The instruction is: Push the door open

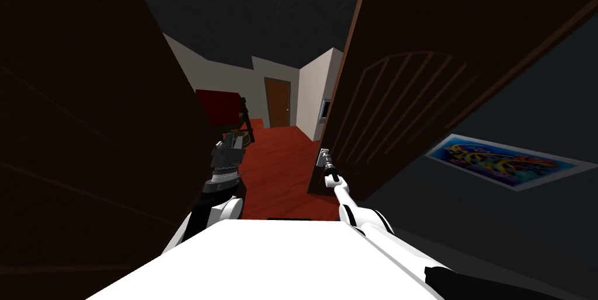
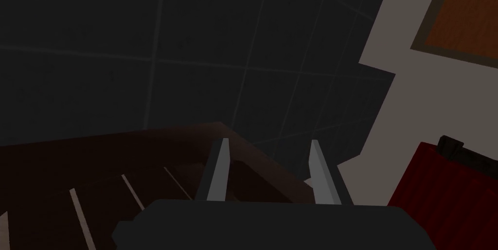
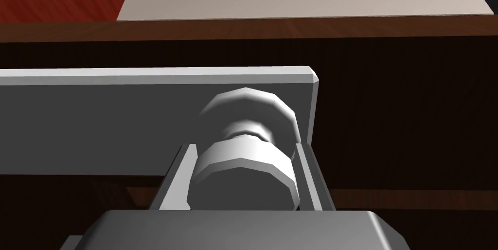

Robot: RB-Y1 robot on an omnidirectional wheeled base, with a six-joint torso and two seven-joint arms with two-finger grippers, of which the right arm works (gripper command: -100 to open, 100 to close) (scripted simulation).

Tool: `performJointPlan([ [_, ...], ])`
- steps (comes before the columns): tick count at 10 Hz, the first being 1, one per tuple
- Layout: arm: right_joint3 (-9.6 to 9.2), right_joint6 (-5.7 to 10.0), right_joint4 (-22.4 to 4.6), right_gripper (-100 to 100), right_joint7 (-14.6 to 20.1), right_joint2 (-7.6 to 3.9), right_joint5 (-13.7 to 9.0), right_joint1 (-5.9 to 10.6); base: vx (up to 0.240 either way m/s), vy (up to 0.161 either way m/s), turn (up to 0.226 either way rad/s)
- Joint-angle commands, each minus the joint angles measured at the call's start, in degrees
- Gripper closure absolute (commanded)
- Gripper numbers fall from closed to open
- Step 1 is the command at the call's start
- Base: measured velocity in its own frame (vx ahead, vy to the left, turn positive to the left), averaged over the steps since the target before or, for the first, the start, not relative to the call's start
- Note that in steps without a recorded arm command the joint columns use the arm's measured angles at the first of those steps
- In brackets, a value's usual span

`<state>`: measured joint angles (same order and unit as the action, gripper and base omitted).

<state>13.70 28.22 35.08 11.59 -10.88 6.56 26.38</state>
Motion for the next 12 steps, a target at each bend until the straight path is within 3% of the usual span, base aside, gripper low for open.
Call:
performJointPlan([
  [1, 0.83, -0.18, 0.21, 100, -1.17, 0.66, -0.24, 0.09, 0.144, 0.023, -0.139],
  [12, 6.26, -1.31, 1.60, 100, -8.80, 4.95, -1.81, 0.71, 0.185, 0.054, -0.110],
])
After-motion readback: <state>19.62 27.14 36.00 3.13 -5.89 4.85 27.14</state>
